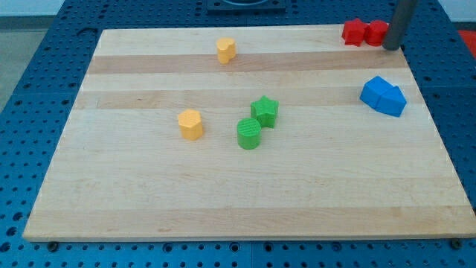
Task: Slide yellow hexagon to yellow heart
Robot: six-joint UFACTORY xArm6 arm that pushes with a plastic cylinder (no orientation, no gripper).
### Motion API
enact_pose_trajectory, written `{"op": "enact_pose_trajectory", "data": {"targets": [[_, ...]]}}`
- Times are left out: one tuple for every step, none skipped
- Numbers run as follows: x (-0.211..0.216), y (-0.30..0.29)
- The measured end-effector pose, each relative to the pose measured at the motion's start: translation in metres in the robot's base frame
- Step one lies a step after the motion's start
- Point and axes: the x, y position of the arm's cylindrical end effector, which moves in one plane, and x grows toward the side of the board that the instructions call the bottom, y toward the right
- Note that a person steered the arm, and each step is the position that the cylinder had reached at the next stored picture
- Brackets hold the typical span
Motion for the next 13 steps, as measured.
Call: {"op": "enact_pose_trajectory", "data": {"targets": [[0.018,-0.056],[0.052,-0.130],[0.083,-0.215],[0.088,-0.334],[0.113,-0.420],[0.183,-0.472],[0.230,-0.460],[0.235,-0.417],[0.215,-0.391],[0.179,-0.383],[0.148,-0.383],[0.157,-0.382],[0.195,-0.380]]}}
